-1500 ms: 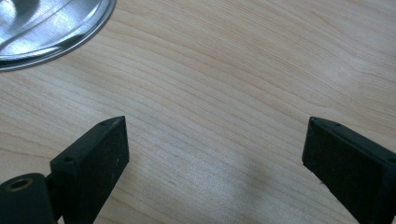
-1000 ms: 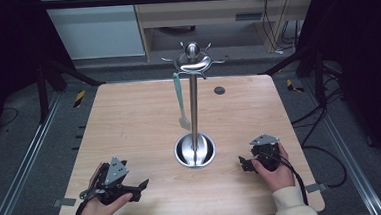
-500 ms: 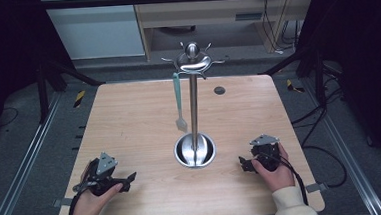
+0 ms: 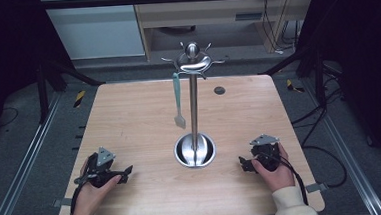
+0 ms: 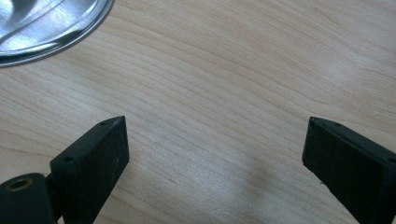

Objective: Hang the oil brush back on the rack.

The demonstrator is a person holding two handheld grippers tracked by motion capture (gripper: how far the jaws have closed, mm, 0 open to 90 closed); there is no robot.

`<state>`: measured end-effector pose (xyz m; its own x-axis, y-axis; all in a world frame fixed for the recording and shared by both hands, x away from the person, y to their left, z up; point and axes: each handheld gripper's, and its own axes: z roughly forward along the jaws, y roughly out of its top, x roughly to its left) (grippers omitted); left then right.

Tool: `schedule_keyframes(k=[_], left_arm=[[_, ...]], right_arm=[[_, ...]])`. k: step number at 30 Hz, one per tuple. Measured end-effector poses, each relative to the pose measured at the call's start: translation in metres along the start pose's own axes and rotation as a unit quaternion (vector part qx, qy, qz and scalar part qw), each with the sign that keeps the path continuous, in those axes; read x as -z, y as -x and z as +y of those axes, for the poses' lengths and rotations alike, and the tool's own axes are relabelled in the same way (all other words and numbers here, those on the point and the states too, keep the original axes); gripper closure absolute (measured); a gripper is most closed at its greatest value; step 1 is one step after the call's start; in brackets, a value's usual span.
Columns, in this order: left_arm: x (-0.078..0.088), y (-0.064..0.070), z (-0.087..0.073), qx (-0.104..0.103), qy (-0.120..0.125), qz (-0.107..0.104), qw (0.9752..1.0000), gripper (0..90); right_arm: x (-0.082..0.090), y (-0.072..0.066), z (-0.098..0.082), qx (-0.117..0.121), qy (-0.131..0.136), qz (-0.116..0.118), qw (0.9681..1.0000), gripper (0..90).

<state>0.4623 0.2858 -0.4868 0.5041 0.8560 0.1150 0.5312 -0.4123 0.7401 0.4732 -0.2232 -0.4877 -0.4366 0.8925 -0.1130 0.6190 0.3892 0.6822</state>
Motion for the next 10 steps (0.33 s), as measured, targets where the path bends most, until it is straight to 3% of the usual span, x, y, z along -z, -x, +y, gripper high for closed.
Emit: schedule_keyframes(k=[10], left_arm=[[0.0051, -0.0044, -0.005, 0.0, -0.001, 0.02, 0.9998, 6.2]], right_arm=[[-0.0003, 0.0006, -0.0003, 0.001, 0.0, -0.001, 1.0, 7.9]])
